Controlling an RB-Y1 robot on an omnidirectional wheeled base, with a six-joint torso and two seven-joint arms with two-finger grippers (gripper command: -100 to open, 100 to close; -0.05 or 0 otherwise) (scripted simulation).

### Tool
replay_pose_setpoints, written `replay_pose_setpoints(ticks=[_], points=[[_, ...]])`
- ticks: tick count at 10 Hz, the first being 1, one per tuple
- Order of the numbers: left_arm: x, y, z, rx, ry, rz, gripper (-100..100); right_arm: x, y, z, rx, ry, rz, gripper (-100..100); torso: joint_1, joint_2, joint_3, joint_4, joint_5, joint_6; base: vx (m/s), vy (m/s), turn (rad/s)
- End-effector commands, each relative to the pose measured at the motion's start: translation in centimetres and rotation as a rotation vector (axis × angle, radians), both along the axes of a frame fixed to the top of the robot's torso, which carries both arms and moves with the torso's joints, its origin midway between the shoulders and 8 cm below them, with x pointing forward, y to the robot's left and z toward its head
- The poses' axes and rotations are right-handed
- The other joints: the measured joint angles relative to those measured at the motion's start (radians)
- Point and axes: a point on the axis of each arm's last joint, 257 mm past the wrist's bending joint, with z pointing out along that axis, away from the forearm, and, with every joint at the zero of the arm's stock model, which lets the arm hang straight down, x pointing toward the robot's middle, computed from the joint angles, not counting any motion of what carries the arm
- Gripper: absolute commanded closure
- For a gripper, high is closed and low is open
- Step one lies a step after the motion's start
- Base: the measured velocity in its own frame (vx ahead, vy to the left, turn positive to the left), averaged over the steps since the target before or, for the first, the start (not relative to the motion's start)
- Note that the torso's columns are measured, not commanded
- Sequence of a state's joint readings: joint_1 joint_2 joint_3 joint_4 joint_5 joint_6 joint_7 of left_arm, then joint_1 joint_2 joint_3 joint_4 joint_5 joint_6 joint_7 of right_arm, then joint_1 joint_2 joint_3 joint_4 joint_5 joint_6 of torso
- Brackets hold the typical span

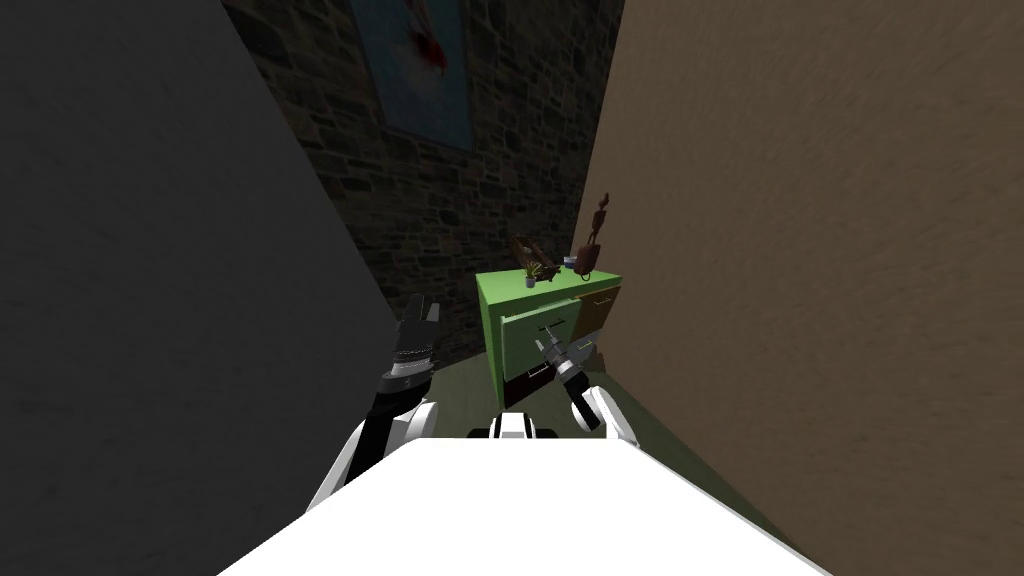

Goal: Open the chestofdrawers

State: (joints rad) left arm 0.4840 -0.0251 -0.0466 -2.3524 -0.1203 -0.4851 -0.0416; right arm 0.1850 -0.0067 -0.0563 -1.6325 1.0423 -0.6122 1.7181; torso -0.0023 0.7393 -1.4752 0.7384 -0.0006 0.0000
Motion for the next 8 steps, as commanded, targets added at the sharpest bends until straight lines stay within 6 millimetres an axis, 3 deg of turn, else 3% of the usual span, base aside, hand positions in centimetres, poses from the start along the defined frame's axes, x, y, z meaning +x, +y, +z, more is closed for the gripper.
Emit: replay_pose_setpoints(ticks=[1, 4, 5, 8], points=[[0.0, 0.0, 0.0, 0.0, 0.0, 0.0, 0, 0.0, 0.4, 0.0, 0.009, 0.001, -0.005, -100, 0.0, 0.0, 0.0, 0.0, 0.0, 0.0, 0.005, 0.012, -0.002], [0.0, 0.0, 0.0, 0.0, 0.0, 0.0, 0, 0.7, 0.2, 0.8, 0.006, -0.002, -0.012, -100, 0.003, -0.003, -0.002, -0.001, 0.001, 0.0, 0.032, 0.026, 0.038], [0.0, 0.0, 0.0, 0.0, 0.0, 0.0, 0, 0.1, 0.3, 0.1, 0.01, 0.001, -0.007, 100, 0.002, -0.001, -0.001, -0.001, 0.001, 0.0, -0.031, -0.023, -0.082], [0.0, 0.0, 0.0, 0.0, 0.0, 0.0, 0, 0.7, 0.0, 1.1, 0.009, -0.004, -0.007, 100, 0.001, -0.002, -0.001, -0.006, -0.002, -0.001, -0.096, -0.045, -0.013]])
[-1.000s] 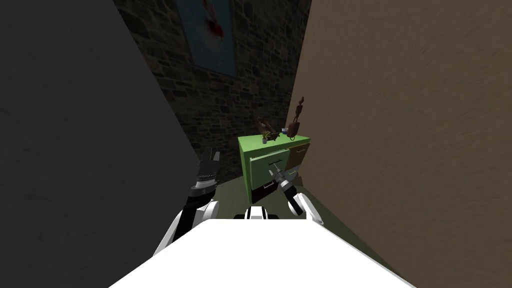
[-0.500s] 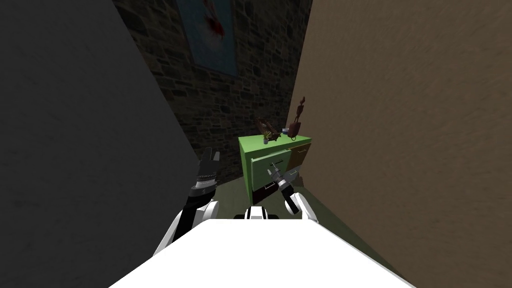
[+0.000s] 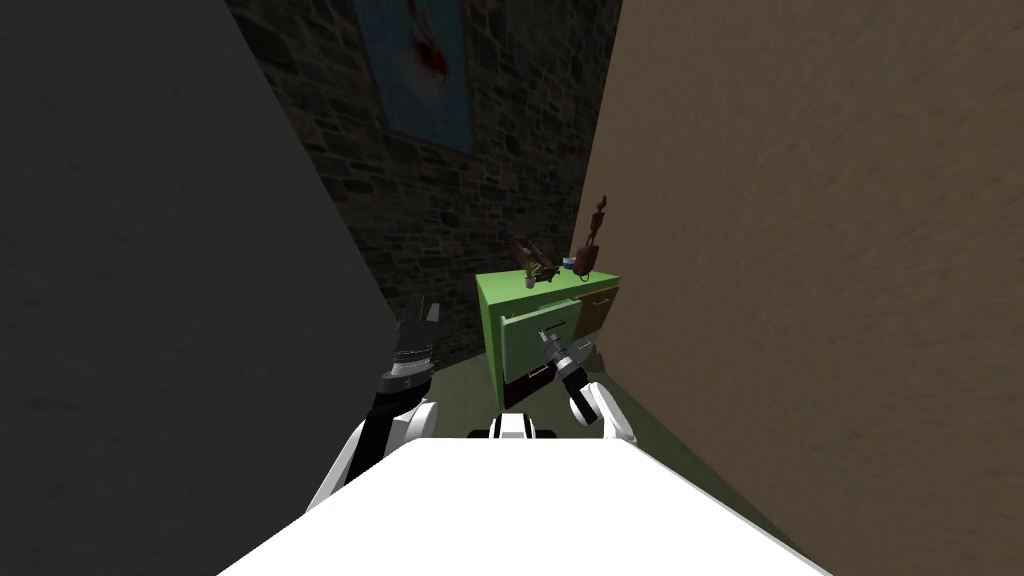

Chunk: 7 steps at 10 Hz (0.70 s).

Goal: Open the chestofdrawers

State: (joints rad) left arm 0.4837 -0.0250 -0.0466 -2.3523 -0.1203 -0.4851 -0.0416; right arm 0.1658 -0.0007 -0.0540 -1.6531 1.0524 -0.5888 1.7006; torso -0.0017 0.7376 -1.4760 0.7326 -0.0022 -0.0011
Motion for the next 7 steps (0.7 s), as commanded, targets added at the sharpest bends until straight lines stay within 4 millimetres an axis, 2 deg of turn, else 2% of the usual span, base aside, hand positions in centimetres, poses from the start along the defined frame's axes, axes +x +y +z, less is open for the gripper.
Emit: replay_pose_setpoints(ticks=[1, 3, 7], points=[[0.0, 0.0, 0.0, 0.0, 0.0, 0.0, 0, 0.02, -0.26, -0.46, 0.0, 0.02, 0.003, 100, 0.001, 0.002, 0.002, 0.001, 0.0, 0.0, -0.189, -0.024, -0.017], [0.0, 0.0, 0.0, 0.0, 0.0, 0.0, 0, 0.21, -0.5, 0.06, -0.001, 0.01, -0.002, 100, 0.004, -0.001, 0.0, 0.0, 0.001, -0.002, -0.139, -0.052, -0.011], [0.0, 0.0, 0.0, 0.0, 0.0, 0.0, 0, -0.25, -0.59, -0.64, -0.002, 0.031, 0.014, 100, 0.0, 0.001, 0.001, 0.001, 0.0, 0.0, -0.172, -0.078, -0.013]])
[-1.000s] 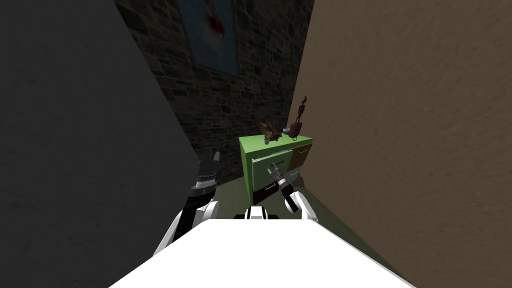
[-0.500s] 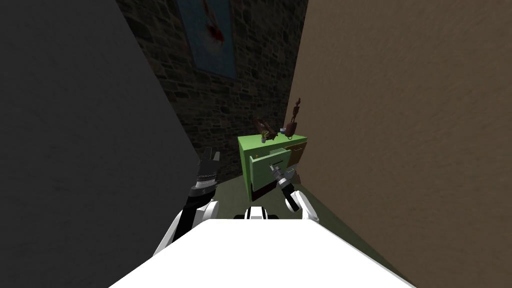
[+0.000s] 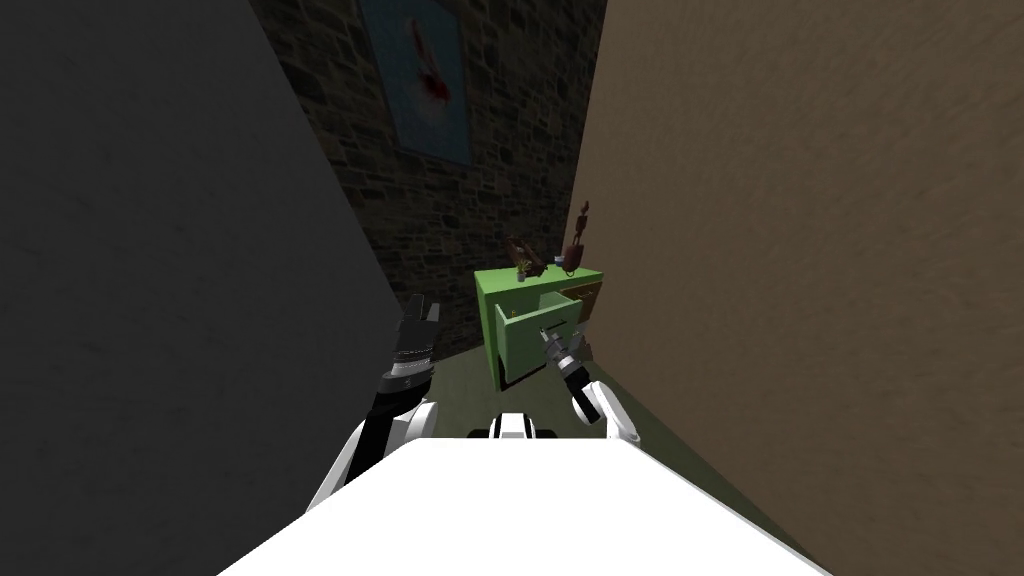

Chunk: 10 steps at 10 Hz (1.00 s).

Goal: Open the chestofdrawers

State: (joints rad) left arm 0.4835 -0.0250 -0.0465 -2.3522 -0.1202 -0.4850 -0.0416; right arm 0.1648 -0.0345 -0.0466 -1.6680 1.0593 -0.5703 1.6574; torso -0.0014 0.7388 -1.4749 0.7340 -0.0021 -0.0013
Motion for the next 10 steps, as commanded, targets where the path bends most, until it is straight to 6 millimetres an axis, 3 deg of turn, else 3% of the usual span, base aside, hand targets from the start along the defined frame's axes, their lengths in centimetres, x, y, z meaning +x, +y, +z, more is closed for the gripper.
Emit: replay_pose_setpoints(ticks=[1, 2, 10], points=[[0.0, 0.0, 0.0, 0.0, 0.0, 0.0, 0, -0.1, -0.1, -0.2, 0.0, 0.004, 0.005, 100, 0.001, -0.002, -0.001, 0.0, 0.0, 0.0, -0.092, -0.039, -0.006], [0.0, 0.0, 0.0, 0.0, 0.0, 0.0, 0, 0.8, -0.8, 0.5, -0.003, 0.014, -0.003, -100, 0.004, -0.009, -0.006, 0.001, 0.002, 0.0, -0.068, -0.002, 0.068], [0.0, 0.0, 0.0, 0.0, 0.0, 0.0, 0, 4.0, -3.2, 4.4, 0.0, 0.012, -0.044, -100, 0.001, 0.0, -0.001, 0.004, 0.002, 0.001, -0.048, 0.006, 0.052]])
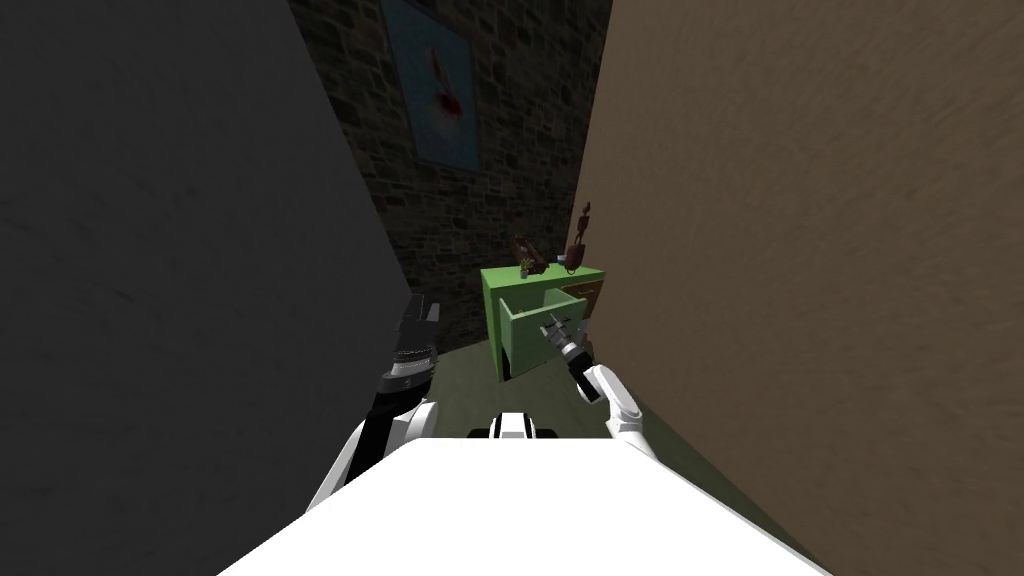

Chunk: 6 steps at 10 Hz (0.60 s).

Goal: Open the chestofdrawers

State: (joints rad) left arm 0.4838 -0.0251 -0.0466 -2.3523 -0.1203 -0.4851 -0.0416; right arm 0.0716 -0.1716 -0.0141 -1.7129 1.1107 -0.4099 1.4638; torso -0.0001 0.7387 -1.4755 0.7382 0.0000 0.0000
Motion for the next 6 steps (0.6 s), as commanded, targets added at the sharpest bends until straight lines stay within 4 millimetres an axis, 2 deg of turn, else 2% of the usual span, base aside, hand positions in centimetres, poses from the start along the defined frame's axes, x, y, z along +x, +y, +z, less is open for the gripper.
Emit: replay_pose_setpoints(ticks=[1, 2, 3, 6], points=[[0.0, 0.0, 0.0, 0.0, 0.0, 0.0, 0, 1.16, -1.0, 1.61, 0.007, -0.005, -0.022, -100, 0.0, -0.001, -0.001, 0.0, 0.0, 0.0, -0.048, 0.004, 0.057], [0.0, 0.0, 0.0, 0.0, 0.0, 0.0, 0, 0.92, -0.8, 1.28, 0.003, -0.004, -0.016, -100, 0.0, -0.001, -0.001, 0.0, 0.0, 0.0, -0.02, 0.002, 0.012], [0.0, 0.0, 0.0, 0.0, 0.0, 0.0, 0, 0.98, -0.94, 1.29, 0.006, -0.002, -0.019, 0, 0.0, -0.002, -0.001, 0.0, 0.0, 0.0, 0.0, 0.0, 0.0], [0.0, 0.0, 0.0, 0.0, 0.0, 0.0, 0, 0.97, -0.93, 1.26, 0.006, -0.001, -0.019, 0, 0.0, -0.001, -0.001, 0.0, 0.0, 0.0, 0.0, 0.0, 0.0]])
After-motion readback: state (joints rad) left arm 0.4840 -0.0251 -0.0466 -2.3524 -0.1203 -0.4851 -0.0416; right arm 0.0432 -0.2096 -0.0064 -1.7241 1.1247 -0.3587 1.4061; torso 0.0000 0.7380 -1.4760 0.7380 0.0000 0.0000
